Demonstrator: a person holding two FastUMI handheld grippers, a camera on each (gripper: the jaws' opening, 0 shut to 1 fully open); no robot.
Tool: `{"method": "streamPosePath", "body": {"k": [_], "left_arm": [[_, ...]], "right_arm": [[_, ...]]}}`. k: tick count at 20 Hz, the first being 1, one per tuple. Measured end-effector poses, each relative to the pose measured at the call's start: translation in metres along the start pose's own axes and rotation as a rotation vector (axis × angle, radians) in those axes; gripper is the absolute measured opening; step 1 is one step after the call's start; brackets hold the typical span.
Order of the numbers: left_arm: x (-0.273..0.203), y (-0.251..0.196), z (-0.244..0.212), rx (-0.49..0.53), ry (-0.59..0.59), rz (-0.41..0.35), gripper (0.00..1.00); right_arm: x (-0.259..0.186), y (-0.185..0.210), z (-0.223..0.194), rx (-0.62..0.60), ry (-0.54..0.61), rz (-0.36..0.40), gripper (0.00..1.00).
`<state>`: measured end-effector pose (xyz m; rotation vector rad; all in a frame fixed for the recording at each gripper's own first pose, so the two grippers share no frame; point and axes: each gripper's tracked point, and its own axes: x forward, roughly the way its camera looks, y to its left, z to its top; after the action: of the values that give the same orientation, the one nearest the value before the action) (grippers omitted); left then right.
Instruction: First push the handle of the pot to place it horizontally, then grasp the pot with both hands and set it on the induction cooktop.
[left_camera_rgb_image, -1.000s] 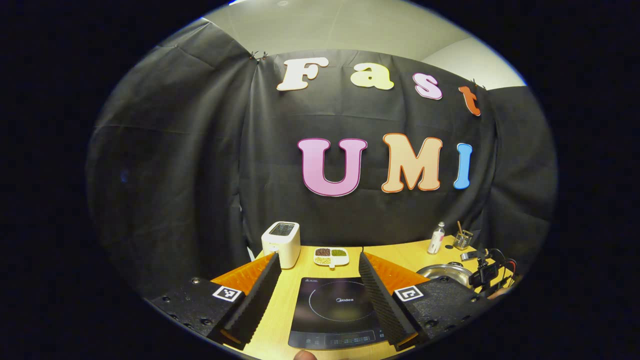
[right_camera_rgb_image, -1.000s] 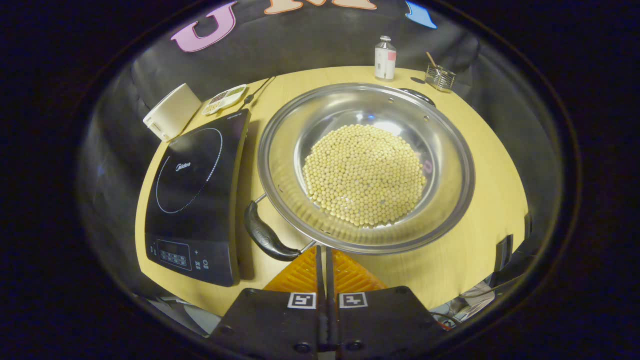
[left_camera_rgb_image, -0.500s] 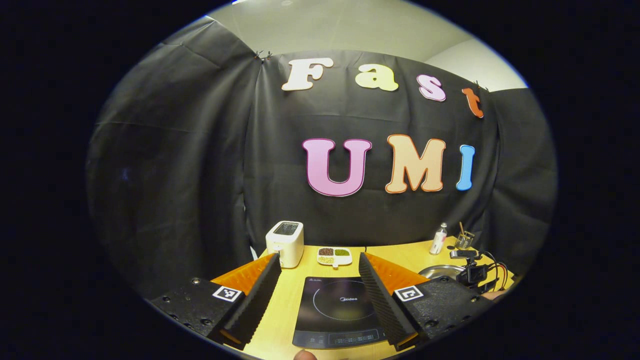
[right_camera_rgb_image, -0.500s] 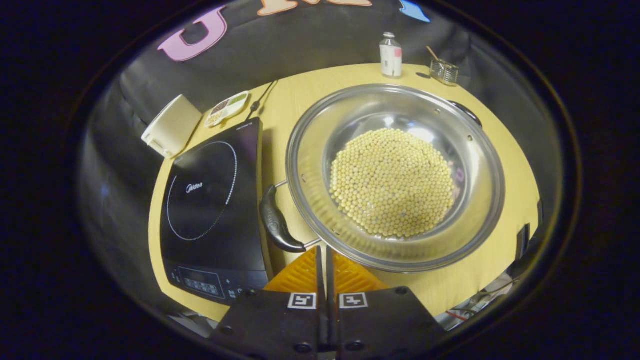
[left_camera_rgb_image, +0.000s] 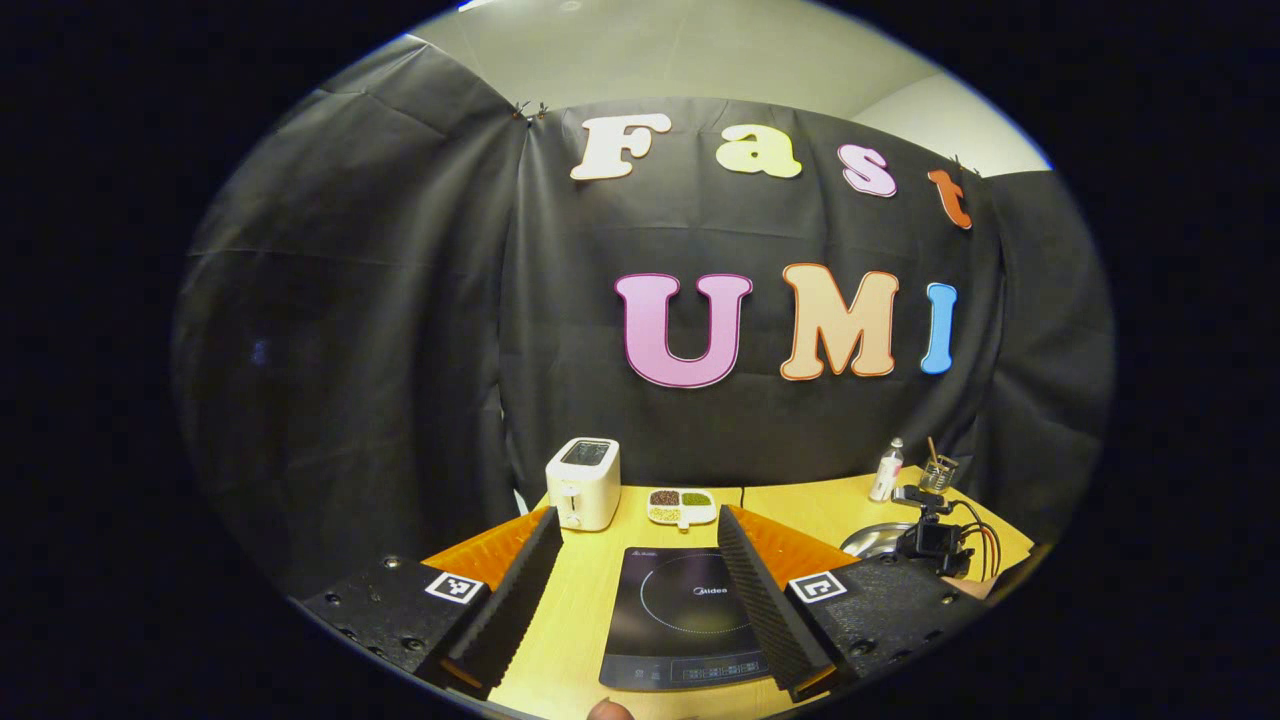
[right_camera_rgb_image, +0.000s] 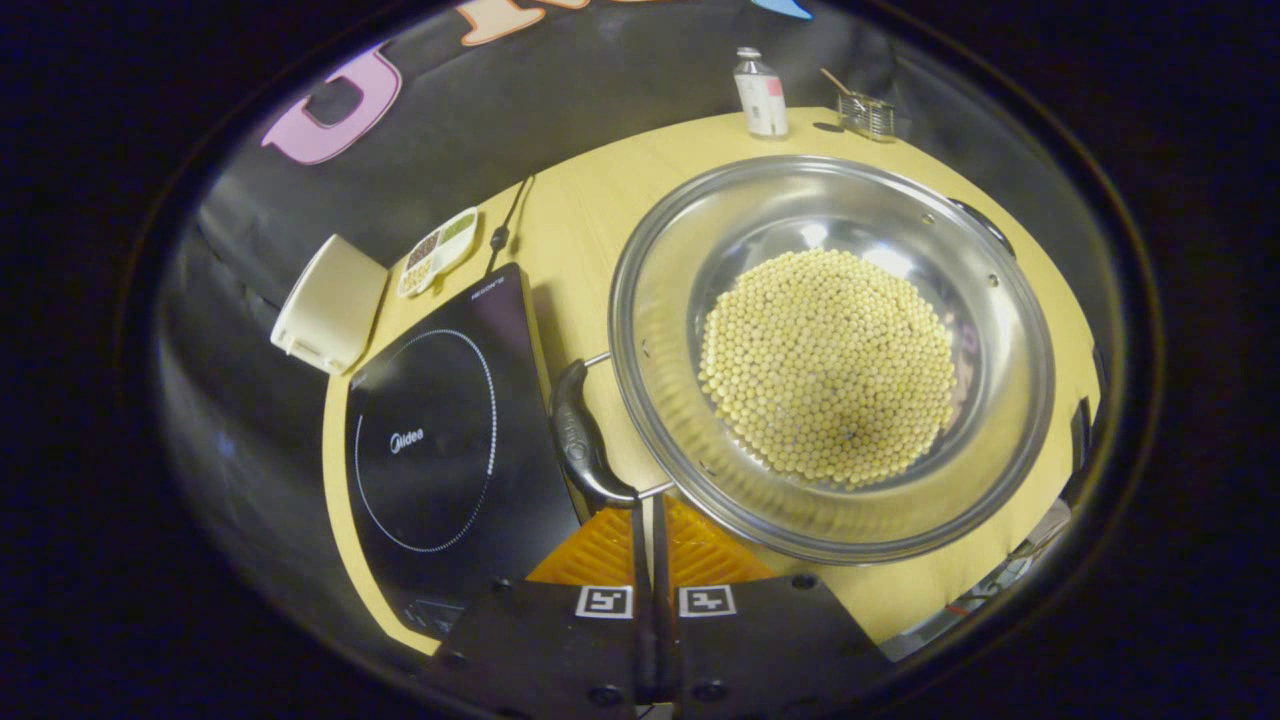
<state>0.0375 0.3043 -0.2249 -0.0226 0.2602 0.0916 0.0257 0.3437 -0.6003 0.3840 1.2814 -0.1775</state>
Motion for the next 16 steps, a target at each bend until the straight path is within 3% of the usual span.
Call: {"method": "streamPosePath", "body": {"k": [5,8,13,15,16], "left_arm": [[-0.004,-0.005,0.001,0.012,0.010,-0.003,0.92],[-0.005,-0.015,0.004,0.024,0.009,-0.025,0.95],[0.000,-0.054,0.001,-0.004,0.038,-0.120,0.95],[0.002,-0.071,-0.008,-0.020,0.069,-0.158,0.92],[0.006,-0.080,-0.009,-0.028,0.077,-0.179,0.96]], "right_arm": [[0.000,0.006,0.004,0.026,0.016,0.028,0.03],[-0.013,0.005,0.004,0.014,0.006,0.064,0.03],[-0.044,-0.016,0.019,0.005,-0.037,0.117,0.00],[-0.056,-0.038,0.035,-0.016,-0.092,0.108,0.04],[-0.063,-0.047,0.042,-0.029,-0.117,0.108,0.06]]}}
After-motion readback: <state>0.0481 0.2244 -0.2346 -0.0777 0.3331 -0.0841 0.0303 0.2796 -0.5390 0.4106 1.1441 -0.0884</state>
